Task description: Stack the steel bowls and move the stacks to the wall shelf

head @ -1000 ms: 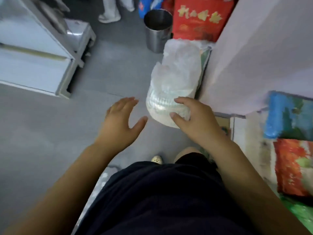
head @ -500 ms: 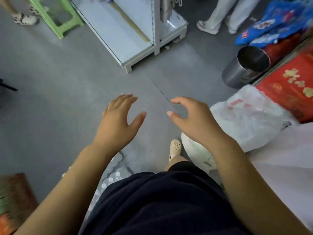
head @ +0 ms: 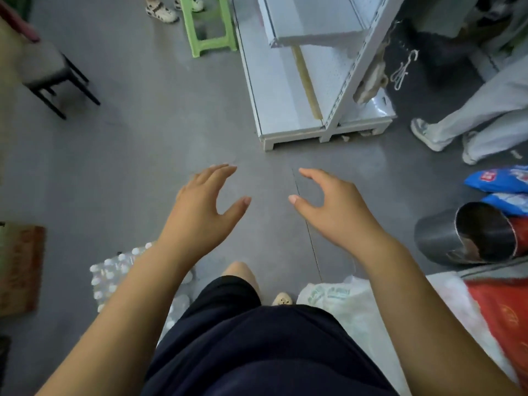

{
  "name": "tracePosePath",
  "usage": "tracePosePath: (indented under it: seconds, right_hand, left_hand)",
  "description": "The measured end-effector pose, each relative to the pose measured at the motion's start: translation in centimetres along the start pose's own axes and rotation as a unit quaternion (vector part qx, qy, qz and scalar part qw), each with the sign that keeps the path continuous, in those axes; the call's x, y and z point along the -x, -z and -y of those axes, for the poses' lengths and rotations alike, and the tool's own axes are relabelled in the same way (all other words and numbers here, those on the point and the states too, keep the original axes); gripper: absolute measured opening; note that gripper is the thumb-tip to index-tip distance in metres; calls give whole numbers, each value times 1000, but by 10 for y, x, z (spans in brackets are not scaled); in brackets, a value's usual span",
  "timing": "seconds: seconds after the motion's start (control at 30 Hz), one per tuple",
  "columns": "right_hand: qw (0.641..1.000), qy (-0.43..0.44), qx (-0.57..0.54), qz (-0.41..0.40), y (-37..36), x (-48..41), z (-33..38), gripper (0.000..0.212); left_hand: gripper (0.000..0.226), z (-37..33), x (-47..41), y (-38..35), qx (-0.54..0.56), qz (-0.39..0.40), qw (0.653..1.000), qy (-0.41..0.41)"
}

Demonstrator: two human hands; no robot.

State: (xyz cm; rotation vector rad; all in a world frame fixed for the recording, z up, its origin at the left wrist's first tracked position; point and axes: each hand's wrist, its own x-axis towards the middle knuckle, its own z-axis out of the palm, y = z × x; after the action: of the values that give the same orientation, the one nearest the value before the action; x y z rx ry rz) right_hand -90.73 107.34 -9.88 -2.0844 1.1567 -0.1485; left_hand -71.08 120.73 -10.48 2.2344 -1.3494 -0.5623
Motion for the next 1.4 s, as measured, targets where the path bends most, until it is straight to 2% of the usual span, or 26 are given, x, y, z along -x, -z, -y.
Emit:
tracePosePath:
  seconds: [0.13, 0.23, 0.43, 0.67, 1.03, 1.2, 1.4]
  right_hand:
    - [999, 43, 9, 28, -2, -73, 32, 59]
    - [998, 62, 10, 17, 1, -127, 57, 58]
    - [996, 58, -34, -52, 12, -240, 120, 51]
    - [993, 43, -61, -88, 22, -353, 186, 52]
    - [984, 68, -64, -152, 85, -529, 223, 51]
    - [981, 83, -57, -164, 129, -623, 239, 53]
    - [982, 80, -39, -167, 165, -712, 250, 52]
  left_hand:
    - [59, 22, -41, 30, 2, -48, 997, 58]
    - [60, 40, -87, 56, 6, -73, 995, 63]
    - [60, 74, -205, 127, -16, -85, 996, 19]
    - [61, 103, -332, 205, -44, -71, 996, -44]
    - [57, 94, -528, 259, -35, -112, 988, -103]
    - [58, 79, -631, 285, -48, -132, 982, -124]
    - [55, 73, -729, 296, -6, -151, 980, -131]
